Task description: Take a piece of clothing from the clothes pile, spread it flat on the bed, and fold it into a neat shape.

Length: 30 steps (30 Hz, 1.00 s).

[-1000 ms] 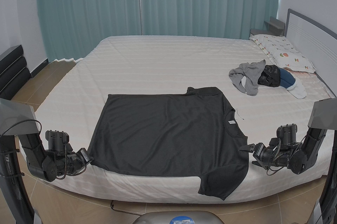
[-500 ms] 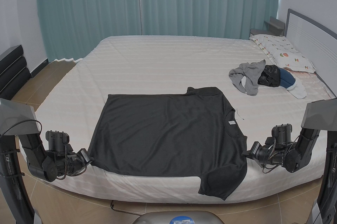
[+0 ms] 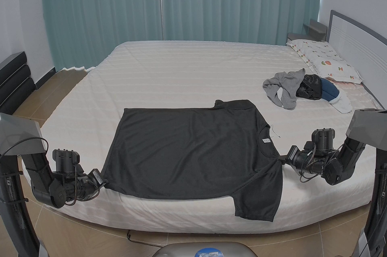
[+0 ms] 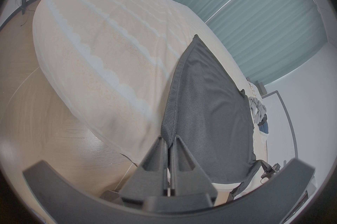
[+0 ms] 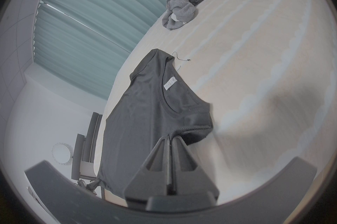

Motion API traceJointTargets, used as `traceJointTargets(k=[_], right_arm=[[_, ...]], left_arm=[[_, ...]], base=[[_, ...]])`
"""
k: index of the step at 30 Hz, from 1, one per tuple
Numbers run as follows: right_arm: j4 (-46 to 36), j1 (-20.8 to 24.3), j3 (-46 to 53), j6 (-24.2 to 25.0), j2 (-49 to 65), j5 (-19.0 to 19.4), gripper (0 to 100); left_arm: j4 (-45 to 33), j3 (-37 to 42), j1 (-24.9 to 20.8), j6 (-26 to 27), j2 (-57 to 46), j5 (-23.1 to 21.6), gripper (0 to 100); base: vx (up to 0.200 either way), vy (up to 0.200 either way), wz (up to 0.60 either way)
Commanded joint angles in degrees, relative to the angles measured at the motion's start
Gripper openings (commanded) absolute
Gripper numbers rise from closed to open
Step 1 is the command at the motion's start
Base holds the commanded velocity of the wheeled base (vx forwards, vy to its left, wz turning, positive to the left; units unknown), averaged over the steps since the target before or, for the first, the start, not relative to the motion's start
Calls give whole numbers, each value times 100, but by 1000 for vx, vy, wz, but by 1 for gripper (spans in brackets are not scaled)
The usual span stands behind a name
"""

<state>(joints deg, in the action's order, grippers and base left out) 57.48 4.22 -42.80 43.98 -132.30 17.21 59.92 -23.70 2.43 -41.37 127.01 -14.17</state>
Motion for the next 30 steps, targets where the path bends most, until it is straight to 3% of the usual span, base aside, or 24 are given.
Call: traceJointTargets(k=[1,6,7,15,19,25,30], right_arm=[[-114,-26,-440,-4,-190,1,0],[-351,-79,-747,-57,-375,10,0],[-360,-88,-791,-92,-410,19,100],[-351,-176,-563,-162,-234,80,100],[-369,-255,193,-206,293,581,100],[-184,9,1283,-575,486,766,100],[229,114,1582,-637,319,995,100]], left_arm=[[2,-38,-5,-152,-1,-7,0],[2,-30,-5,-160,-1,-7,0],[2,-38,-5,-160,-1,2,0],[2,-21,-5,-160,-1,-7,0],[2,-12,-5,-160,-1,-7,0],[2,-3,-5,-152,-1,-7,0],[11,-3,4,-152,-1,-7,0]], base=[[0,0,0],[0,0,0],[0,0,0],[0,0,0],[0,0,0],[0,0,0],[0,0,0]])
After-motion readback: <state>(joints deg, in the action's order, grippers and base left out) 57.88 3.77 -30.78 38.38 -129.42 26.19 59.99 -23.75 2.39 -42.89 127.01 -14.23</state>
